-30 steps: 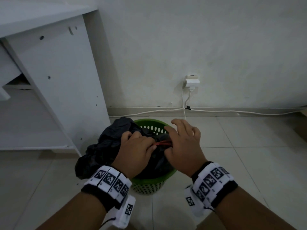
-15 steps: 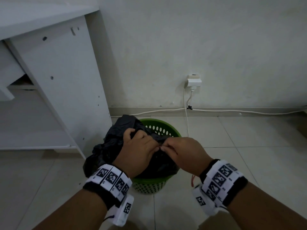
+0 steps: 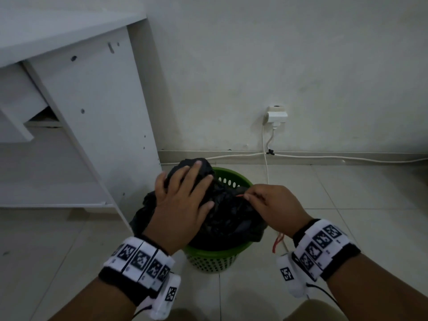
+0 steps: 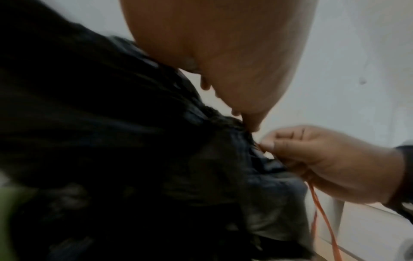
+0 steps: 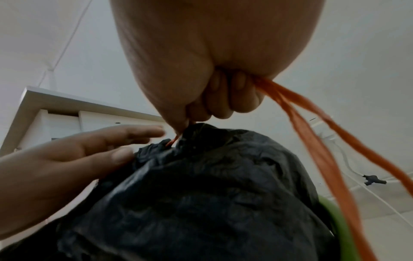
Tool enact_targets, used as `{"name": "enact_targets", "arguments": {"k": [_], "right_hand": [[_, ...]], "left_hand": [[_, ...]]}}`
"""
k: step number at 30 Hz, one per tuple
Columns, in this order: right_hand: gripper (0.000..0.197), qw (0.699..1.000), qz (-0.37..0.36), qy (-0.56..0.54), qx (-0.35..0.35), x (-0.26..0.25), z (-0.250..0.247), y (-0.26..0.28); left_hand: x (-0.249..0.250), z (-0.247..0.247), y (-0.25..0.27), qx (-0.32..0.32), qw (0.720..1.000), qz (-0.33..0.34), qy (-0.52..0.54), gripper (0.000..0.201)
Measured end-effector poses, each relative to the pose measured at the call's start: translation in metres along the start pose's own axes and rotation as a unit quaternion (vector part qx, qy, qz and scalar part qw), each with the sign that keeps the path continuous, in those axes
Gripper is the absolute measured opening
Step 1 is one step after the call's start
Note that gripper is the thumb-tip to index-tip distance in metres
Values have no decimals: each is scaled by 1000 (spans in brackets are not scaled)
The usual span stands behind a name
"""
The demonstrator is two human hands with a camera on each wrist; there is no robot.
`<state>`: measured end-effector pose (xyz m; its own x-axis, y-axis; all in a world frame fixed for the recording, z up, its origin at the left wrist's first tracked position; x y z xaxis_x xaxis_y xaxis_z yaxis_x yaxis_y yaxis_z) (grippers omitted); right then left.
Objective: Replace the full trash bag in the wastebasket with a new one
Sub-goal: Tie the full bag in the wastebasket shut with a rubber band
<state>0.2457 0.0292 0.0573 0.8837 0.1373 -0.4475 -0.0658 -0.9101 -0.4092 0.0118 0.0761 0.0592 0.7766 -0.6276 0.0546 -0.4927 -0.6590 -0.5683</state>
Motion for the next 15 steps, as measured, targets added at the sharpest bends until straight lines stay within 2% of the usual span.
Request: {"name": "enact_targets", "arguments": {"k": [2,4,7,9,11,13,15], "right_hand": [[16,1000,19,-8,12,6,-1,1],[17,998,45,-5,39,11,0,2],[17,993,86,-10,77,17,1,1],[16,990,102,-7,92,18,3,0],[16,988,108,0,107,17,5,-1],[15,983,99,34,151,13,6,-2],[35,973,70,83,205,-2,3,-1]], "left_hand": [[-22,-9,9,36,995,-89,34,54],[-43,-12,21,53,978,-187,80,58],[-60,-15,34,-1,934,-321,159,53],[-61,-18,37,-31,886,-386,253,32],[-58,-20,35,-26,837,-422,348,17],[-52,-23,32,-14,774,-457,438,16],[-44,-27,27,4,734,-468,493,17]]}}
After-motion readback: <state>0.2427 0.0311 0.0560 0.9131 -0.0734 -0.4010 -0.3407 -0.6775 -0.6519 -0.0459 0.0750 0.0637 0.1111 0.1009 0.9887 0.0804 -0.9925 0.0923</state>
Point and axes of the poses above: each hand's wrist, its own y-axis away from the middle knuckle, its own z-axis out of the palm, x = y × z, the point moved 2 cm from there along -y, towards the middle knuckle, and after that the axes turned 12 degrees about x, right-handed, at the moved point
